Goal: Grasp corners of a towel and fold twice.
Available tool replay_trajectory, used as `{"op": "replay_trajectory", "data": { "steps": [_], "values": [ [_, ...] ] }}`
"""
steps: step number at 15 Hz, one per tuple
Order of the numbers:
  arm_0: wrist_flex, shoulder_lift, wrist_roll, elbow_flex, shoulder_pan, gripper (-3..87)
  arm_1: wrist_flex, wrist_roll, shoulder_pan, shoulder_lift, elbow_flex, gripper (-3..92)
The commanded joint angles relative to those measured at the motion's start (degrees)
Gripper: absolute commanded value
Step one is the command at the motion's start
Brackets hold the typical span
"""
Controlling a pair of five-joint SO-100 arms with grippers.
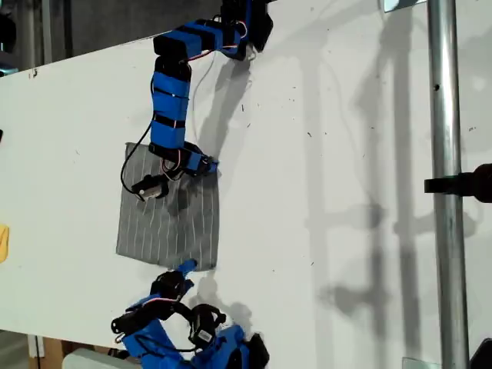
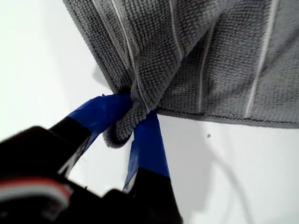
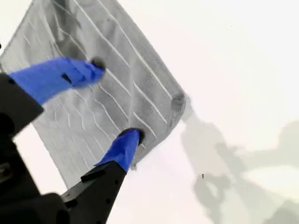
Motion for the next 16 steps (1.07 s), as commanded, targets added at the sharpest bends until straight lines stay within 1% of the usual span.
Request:
{"op": "replay_trajectory", "data": {
  "steps": [1, 2, 4, 7, 10, 12, 14, 15, 16],
  "values": [
    [0.97, -2.29, 1.85, -5.27, 0.09, 40.7, -0.62, 0.09, -0.53, 0.09, -0.62, -0.2],
    [1.58, -2.37, 2.55, -7.12, -0.09, 41.2, -0.79, 0.09, -0.53, 0.09, -0.62, -0.2],
    [0.62, -3.16, 3.25, -6.42, -0.53, 42.8, -0.79, 0.09, -0.62, 0.09, -0.62, -0.2],
    [-8.26, -4.75, 2.99, 5.80, -2.29, 40.6, -0.88, 0.09, -1.05, 0.09, -0.62, -0.2],
    [-19.07, -7.47, 2.72, 15.82, -5.98, 38.3, -1.14, 0.09, -1.41, 0.26, -0.62, -0.2],
    [-22.32, -14.94, 3.52, 16.08, -7.56, 38.1, -1.23, 0.26, -1.58, 0.35, -0.62, -0.2],
    [-25.84, -19.25, 4.13, 16.44, -9.14, 35.4, -1.05, 0.26, -1.76, 0.79, -0.53, -0.2],
    [-26.28, -21.71, 4.22, 15.82, -9.49, 33.0, -0.97, 0.26, -1.85, 1.14, -0.35, -0.2],
    [-26.98, -23.99, 3.60, 15.56, -9.49, 27.6, -0.97, 0.35, -1.85, 1.58, -0.18, -0.2]
  ]
}}
